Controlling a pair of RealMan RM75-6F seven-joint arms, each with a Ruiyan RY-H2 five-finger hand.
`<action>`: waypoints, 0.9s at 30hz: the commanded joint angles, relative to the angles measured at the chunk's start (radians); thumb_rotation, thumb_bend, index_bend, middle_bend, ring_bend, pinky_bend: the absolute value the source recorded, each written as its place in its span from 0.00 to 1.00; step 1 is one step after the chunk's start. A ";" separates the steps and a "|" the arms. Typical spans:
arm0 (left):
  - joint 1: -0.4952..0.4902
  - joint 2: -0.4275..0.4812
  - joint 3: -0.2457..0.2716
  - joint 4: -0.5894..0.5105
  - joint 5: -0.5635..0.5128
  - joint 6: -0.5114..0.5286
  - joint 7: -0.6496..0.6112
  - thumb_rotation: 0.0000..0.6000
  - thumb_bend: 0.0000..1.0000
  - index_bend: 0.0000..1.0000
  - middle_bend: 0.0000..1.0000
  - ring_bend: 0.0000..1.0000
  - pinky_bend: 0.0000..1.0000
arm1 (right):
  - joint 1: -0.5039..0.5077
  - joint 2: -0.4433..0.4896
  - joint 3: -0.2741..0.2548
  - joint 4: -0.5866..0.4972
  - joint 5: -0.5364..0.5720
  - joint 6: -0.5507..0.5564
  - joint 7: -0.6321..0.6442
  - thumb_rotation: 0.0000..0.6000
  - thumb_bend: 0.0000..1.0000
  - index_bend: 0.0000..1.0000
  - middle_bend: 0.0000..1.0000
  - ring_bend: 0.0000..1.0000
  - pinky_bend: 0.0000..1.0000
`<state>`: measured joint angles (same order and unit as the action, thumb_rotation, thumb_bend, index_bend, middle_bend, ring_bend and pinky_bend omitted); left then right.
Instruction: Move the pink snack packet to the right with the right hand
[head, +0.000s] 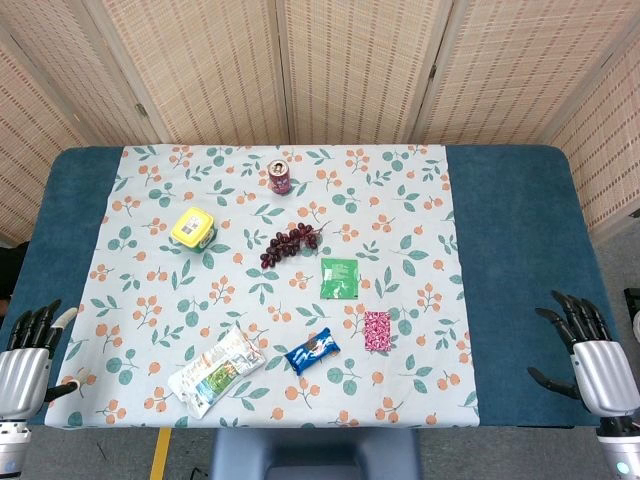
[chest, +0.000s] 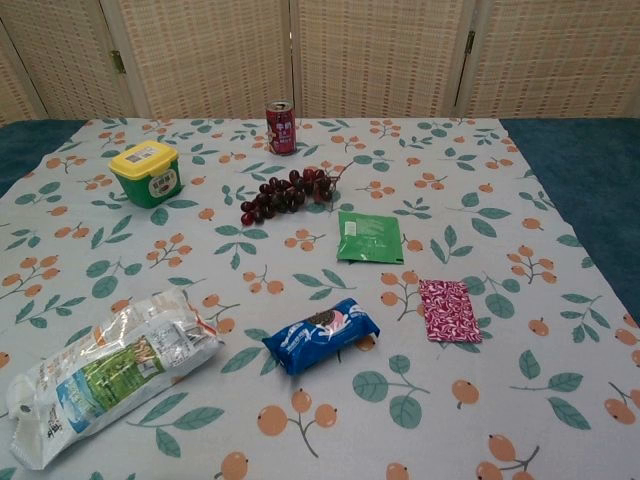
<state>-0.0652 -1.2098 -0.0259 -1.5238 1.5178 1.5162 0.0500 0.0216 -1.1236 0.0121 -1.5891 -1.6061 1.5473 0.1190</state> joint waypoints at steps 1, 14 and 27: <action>0.000 0.001 0.000 -0.003 -0.003 -0.003 0.004 1.00 0.24 0.15 0.07 0.07 0.00 | 0.001 -0.003 0.000 0.003 0.001 -0.002 0.000 1.00 0.16 0.19 0.08 0.00 0.00; 0.005 0.000 0.004 -0.003 -0.002 0.001 0.001 1.00 0.24 0.15 0.07 0.07 0.00 | 0.011 0.003 0.001 -0.016 0.012 -0.027 -0.027 1.00 0.16 0.19 0.08 0.00 0.00; 0.009 -0.007 0.009 0.012 -0.001 -0.002 -0.019 1.00 0.24 0.16 0.07 0.07 0.00 | 0.084 -0.013 0.012 -0.099 0.062 -0.168 -0.073 1.00 0.16 0.19 0.07 0.00 0.00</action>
<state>-0.0564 -1.2164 -0.0172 -1.5119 1.5167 1.5141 0.0312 0.0911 -1.1280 0.0192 -1.6748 -1.5565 1.3993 0.0528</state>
